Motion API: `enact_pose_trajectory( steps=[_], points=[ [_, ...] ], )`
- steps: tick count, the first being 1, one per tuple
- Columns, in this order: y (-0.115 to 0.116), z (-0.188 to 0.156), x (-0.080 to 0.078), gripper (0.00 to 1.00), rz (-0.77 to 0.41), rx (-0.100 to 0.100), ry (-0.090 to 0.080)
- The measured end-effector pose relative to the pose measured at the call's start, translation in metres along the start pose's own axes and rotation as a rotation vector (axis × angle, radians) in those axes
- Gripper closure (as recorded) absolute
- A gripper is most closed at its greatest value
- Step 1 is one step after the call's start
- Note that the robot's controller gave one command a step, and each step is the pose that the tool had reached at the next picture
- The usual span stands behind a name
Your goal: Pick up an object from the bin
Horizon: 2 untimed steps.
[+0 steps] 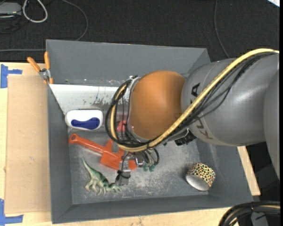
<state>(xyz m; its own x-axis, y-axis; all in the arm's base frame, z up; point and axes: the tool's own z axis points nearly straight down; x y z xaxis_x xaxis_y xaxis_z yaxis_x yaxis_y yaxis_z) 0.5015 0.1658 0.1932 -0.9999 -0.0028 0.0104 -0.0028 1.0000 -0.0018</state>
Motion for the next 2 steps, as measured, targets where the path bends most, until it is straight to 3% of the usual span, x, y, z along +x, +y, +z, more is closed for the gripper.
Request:
enact_pose_trajectory(
  steps=[1,2],
  points=[
    [-0.001,-0.004,-0.002,0.0,0.005,-0.001,-0.008],
    [-0.037,0.115,-0.071,0.0,0.013,-0.002,-0.01]
  ],
)
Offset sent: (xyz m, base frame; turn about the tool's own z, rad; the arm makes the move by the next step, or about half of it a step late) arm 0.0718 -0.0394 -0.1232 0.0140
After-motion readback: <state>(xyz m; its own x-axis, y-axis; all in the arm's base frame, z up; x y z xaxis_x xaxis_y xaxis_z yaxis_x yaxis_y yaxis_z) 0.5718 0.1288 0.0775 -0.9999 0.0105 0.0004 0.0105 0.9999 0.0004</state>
